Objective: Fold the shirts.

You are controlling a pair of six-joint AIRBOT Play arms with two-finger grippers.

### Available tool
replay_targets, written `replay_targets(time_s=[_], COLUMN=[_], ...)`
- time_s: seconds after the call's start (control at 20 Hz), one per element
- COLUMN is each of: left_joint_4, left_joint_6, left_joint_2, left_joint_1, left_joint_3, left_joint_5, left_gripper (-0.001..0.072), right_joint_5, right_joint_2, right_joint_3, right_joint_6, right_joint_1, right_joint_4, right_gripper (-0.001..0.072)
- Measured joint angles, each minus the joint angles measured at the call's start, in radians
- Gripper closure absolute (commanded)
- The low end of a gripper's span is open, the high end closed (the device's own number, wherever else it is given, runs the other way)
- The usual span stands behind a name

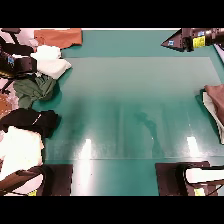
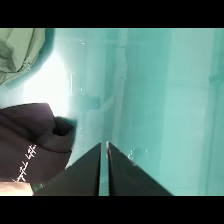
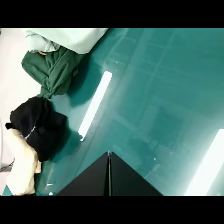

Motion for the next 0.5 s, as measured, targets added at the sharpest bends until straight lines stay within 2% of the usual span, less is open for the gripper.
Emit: replay_targets(time_s=[0.5], left_joint_4=[-0.018], left_joint_6=[0.000], left_joint_2=[0.000], left_joint_1=[0.000], left_joint_3=[0.000], left_joint_5=[-0.006], left_gripper=[0.0625], right_joint_5=[0.000], right_joint_2=[0.000], right_joint_3=[0.000], right_joint_6=[0.000], right_joint_1=[0.000], right_joint_4=[0.000], right_gripper=[0.0689])
